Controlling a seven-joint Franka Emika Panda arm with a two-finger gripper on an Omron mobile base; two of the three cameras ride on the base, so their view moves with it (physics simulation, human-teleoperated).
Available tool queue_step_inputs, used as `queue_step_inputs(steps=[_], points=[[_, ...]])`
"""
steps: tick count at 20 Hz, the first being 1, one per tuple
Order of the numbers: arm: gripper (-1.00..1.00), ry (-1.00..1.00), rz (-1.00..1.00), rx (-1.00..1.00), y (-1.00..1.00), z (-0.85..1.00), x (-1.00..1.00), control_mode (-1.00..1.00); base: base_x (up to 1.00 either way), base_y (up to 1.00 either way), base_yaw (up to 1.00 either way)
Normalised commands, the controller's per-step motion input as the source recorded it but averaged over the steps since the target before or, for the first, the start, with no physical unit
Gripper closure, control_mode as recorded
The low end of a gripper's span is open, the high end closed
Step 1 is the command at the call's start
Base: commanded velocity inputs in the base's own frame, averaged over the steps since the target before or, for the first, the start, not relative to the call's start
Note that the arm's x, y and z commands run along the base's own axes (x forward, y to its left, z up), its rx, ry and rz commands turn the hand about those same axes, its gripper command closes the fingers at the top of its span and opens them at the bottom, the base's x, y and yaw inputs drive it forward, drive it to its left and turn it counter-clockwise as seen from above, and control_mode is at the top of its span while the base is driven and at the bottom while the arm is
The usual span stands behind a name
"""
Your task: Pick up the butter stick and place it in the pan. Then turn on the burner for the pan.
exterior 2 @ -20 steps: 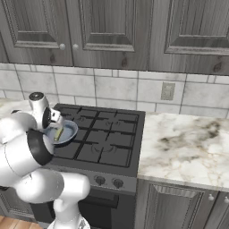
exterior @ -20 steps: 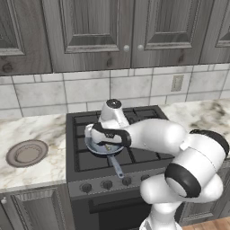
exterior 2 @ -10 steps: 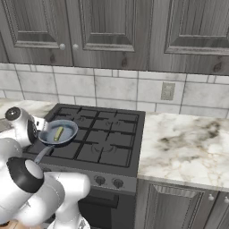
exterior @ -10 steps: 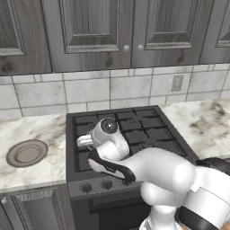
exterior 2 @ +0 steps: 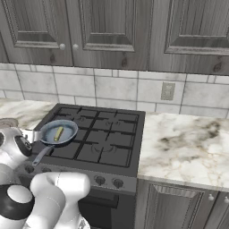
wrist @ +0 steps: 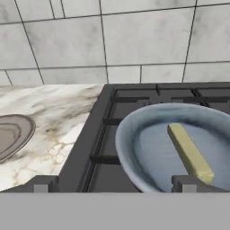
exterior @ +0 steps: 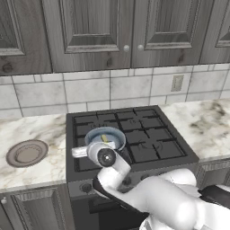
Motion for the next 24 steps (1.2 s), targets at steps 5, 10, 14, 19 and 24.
queue_step_inputs(steps=[5,10,14,19,24], points=[[-1.0,-0.19,-0.07,0.09,0.04,0.0,-0.37,-1.0,0.0,0.0,0.0],[-1.0,-0.16,-0.1,0.06,0.26,0.0,-0.35,-1.0,0.0,0.0,0.0],[-1.0,-0.14,-0.05,0.0,0.16,0.0,-0.11,-1.0,0.0,0.0,0.0],[-1.0,-0.13,0.0,0.0,0.01,-0.19,-0.02,-1.0,0.0,0.0,0.0],[-1.0,-0.12,0.0,0.0,0.03,-0.3,-0.02,-1.0,0.0,0.0,0.0]])
